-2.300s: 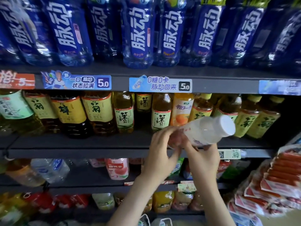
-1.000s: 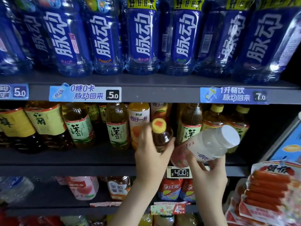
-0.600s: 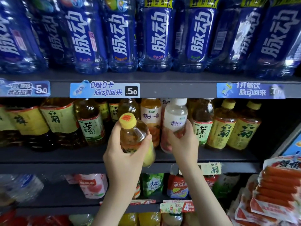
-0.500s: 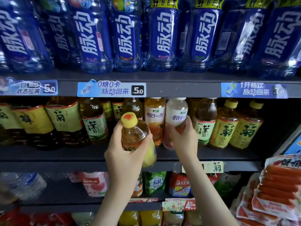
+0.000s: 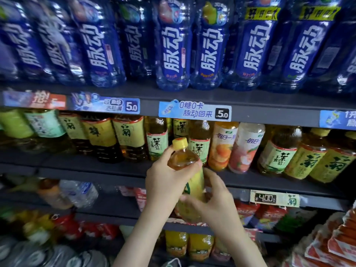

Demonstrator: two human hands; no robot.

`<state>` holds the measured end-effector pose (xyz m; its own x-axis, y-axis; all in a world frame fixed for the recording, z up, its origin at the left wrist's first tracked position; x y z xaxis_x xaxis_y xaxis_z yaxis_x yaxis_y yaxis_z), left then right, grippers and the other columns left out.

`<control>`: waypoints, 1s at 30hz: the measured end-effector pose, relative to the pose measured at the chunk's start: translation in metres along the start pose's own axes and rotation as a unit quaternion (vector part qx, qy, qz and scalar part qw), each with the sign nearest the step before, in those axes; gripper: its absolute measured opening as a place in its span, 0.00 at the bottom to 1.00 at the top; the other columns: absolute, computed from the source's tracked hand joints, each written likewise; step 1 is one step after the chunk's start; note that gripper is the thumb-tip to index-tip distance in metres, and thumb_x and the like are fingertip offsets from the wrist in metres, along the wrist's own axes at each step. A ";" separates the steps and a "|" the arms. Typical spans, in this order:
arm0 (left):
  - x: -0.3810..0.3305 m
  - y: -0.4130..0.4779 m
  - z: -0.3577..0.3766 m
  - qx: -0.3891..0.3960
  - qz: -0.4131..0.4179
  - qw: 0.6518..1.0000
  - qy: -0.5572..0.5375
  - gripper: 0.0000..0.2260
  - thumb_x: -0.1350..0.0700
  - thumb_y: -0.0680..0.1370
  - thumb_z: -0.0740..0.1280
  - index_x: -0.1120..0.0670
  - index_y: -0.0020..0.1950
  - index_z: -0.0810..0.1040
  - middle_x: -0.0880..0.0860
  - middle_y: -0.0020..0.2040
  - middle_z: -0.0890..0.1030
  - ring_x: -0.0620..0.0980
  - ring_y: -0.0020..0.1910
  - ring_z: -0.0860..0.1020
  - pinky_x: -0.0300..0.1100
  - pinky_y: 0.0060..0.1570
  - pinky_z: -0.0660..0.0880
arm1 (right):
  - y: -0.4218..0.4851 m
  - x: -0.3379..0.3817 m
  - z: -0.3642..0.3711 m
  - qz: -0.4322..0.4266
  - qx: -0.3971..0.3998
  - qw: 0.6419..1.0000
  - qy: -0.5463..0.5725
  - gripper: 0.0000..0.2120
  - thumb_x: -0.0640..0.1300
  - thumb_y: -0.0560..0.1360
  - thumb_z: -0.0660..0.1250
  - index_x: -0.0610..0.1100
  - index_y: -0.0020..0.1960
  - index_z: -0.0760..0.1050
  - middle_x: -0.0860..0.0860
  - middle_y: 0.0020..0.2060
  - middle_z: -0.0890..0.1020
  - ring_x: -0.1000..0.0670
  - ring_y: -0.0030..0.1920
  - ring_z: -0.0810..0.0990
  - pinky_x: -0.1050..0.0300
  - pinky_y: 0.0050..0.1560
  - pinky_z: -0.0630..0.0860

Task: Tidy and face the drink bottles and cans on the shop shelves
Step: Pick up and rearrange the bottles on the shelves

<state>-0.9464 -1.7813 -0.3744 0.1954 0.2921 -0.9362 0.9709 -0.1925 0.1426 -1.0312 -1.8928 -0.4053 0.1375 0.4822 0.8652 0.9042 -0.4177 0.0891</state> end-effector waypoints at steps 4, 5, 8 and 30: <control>0.011 0.005 -0.026 0.015 -0.038 0.999 0.030 0.25 0.35 0.57 0.72 0.40 0.52 0.77 0.41 0.44 0.82 0.43 0.48 0.80 0.47 0.48 0.78 | 0.007 0.016 0.026 0.022 -0.033 0.999 -0.030 0.30 0.54 0.65 0.74 0.49 0.64 0.70 0.56 0.52 0.76 0.55 0.52 0.76 0.62 0.50 0.73; 0.015 0.008 -0.030 0.037 -0.047 0.998 0.000 0.26 0.36 0.58 0.73 0.40 0.54 0.77 0.41 0.47 0.82 0.42 0.50 0.79 0.46 0.51 0.78 | 0.009 0.016 0.031 0.040 -0.025 0.999 -0.008 0.27 0.54 0.65 0.74 0.49 0.61 0.72 0.55 0.51 0.79 0.54 0.51 0.78 0.59 0.50 0.75; 0.024 0.013 -0.037 0.115 -0.080 0.981 -0.136 0.27 0.49 0.67 0.76 0.46 0.64 0.73 0.45 0.56 0.81 0.38 0.54 0.79 0.35 0.53 0.76 | 0.014 0.015 0.043 0.100 0.016 0.976 0.195 0.13 0.49 0.71 0.72 0.46 0.53 0.79 0.50 0.44 0.85 0.49 0.47 0.83 0.49 0.49 0.81; -0.021 -0.029 0.057 0.293 -0.076 0.943 -0.134 0.08 0.57 0.74 0.69 0.48 0.52 0.79 0.45 0.47 0.84 0.41 0.49 0.81 0.38 0.49 0.77 | -0.029 -0.030 -0.057 0.155 -0.073 0.932 0.319 0.18 0.50 0.65 0.77 0.43 0.51 0.80 0.46 0.45 0.85 0.46 0.47 0.84 0.53 0.43 0.79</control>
<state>-0.9861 -1.8354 -0.3774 -0.0590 0.1266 -0.9902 0.7255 -0.6759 -0.1296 -1.0843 -1.9394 -0.4059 0.0721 -0.2164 0.9736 0.7895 -0.5841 -0.1883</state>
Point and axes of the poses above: each hand's wrist, its own y-axis towards the middle knuckle, its own z-axis out of the palm, x = y × z, the point moved 6 cm from there along y, towards the middle knuckle
